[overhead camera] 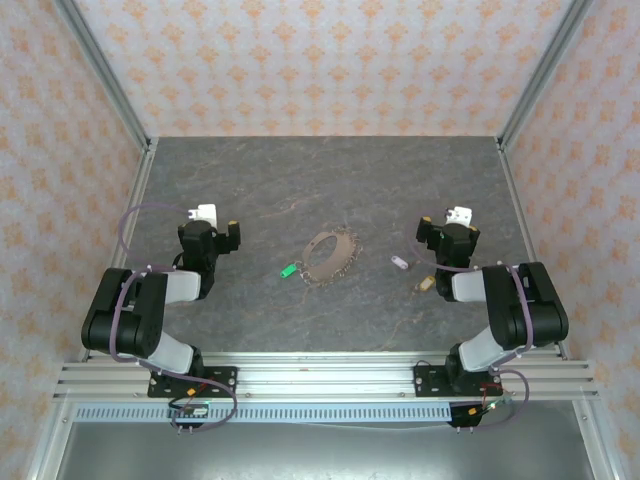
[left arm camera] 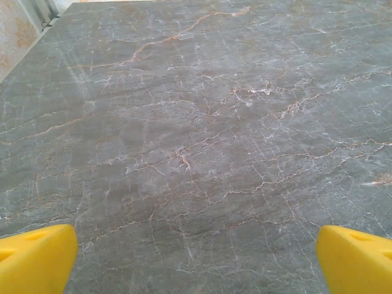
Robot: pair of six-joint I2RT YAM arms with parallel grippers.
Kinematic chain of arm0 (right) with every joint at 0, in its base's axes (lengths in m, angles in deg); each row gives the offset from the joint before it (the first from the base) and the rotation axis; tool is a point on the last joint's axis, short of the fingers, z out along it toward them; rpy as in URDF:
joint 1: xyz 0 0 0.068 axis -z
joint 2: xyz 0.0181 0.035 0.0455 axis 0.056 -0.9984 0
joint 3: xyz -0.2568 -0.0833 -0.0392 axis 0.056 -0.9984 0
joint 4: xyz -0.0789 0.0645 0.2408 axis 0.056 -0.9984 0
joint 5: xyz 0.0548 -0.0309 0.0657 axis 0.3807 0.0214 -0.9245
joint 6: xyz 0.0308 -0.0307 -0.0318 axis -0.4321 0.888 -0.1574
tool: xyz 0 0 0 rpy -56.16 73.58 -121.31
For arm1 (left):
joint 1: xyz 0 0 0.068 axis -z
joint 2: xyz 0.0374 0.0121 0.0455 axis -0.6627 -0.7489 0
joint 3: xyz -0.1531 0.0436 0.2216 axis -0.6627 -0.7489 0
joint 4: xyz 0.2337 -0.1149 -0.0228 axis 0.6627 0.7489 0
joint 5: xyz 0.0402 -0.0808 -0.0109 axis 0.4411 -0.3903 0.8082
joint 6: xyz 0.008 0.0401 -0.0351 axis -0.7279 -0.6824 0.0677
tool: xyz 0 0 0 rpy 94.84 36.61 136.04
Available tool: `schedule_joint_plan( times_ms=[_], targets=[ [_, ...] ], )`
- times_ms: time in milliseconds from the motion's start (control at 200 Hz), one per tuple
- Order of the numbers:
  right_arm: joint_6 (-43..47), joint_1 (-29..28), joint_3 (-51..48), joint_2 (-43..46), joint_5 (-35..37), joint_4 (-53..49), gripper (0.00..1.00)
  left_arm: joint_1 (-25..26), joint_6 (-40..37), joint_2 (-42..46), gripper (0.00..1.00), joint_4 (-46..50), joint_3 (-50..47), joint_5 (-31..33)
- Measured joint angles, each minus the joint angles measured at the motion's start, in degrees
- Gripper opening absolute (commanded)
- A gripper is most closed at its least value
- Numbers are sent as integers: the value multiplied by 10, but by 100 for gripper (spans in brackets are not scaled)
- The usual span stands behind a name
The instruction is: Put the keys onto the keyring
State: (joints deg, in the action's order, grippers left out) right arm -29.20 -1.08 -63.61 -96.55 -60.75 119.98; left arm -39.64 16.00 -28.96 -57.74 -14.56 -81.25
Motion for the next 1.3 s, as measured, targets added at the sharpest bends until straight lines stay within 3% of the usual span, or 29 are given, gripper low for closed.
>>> schedule_joint_plan(
  times_ms=[1301],
  targets=[
    [-2,6,-3,2,-9,-2,99,0,0,0,100,0,0,0]
  ],
)
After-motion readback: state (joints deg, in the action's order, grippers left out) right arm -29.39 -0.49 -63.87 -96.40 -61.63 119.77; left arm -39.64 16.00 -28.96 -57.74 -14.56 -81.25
